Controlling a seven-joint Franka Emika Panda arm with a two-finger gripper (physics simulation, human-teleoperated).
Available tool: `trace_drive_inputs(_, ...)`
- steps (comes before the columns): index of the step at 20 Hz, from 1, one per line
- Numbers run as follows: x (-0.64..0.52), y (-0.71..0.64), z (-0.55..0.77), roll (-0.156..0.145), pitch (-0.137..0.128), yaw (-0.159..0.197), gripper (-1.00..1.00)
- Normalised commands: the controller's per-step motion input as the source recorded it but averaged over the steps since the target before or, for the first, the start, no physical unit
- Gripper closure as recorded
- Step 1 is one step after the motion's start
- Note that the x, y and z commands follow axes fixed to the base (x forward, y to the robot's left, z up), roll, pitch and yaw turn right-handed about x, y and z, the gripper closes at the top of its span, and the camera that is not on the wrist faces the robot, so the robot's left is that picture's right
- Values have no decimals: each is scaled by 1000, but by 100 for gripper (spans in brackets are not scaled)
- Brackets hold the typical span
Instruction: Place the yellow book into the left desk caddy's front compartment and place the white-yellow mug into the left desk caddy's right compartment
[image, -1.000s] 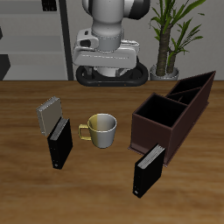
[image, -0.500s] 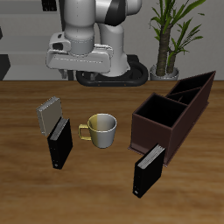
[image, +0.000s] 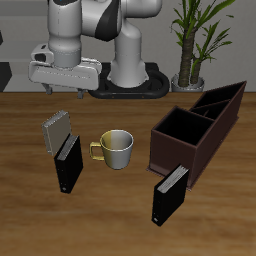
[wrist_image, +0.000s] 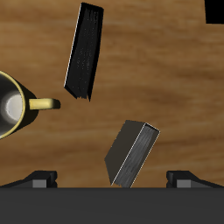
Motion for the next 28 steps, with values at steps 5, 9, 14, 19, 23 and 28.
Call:
trace_drive_inputs(5,-92,-317,-154,16,-56,-44,-100)
trace_drive_inputs(9,-144,-305,-193,24,-78,-57,-100)
trace_drive_inputs(14,23,-93,-238,-20,-36,-46,-100)
trace_drive_inputs(19,31,-35,-228,6,-2,-54,-100)
trace_drive_inputs(23,41,24,-267,11,9,-47,-100)
trace_drive_inputs(28,94,27,-290,3,47,-23,-100)
